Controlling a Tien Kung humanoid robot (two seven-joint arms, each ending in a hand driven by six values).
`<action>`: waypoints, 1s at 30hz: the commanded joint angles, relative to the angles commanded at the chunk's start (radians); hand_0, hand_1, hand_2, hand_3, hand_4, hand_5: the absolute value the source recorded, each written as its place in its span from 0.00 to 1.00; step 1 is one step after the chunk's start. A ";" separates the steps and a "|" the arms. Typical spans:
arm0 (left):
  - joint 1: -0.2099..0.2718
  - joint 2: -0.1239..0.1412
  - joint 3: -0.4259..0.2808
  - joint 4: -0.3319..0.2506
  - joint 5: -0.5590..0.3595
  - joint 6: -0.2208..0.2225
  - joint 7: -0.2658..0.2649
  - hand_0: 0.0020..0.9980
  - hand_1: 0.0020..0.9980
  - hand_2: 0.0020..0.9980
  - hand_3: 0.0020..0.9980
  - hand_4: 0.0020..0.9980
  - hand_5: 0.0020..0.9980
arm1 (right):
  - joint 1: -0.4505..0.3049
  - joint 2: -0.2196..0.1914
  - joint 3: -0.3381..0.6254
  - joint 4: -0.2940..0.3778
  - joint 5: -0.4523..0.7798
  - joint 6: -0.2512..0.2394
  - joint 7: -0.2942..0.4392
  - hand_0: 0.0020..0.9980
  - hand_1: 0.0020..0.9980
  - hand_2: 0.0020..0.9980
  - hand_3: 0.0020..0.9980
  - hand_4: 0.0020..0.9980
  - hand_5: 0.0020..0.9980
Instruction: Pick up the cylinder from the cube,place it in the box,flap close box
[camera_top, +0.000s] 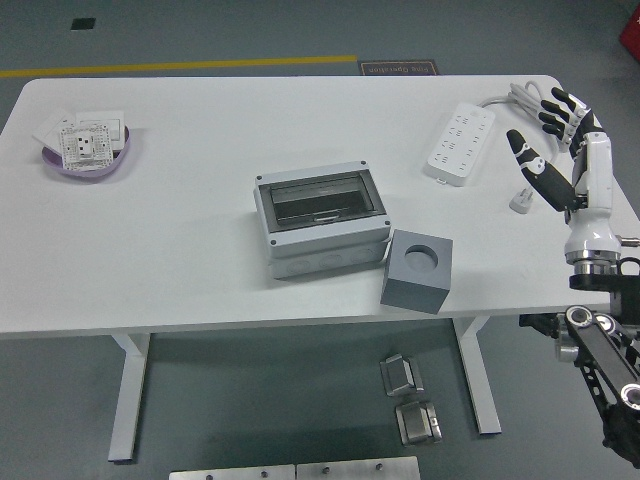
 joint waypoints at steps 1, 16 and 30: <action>0.000 -0.001 0.002 0.000 -0.001 0.002 -0.001 0.63 0.55 0.54 0.59 0.46 0.05 | 0.000 -0.001 -0.002 -0.001 0.000 0.000 -0.001 0.75 0.72 0.76 0.82 0.94 0.45; 0.003 0.001 0.035 0.000 0.031 0.052 -0.013 0.62 0.54 0.54 0.60 0.51 0.00 | -0.003 -0.004 -0.013 -0.007 -0.012 -0.001 -0.014 0.75 0.72 0.76 0.81 0.94 0.46; 0.002 0.011 -0.077 0.000 0.060 0.067 -0.082 0.64 0.55 0.49 0.59 0.50 0.00 | -0.009 -0.003 -0.010 -0.012 -0.013 0.003 -0.018 0.75 0.71 0.75 0.80 0.94 0.46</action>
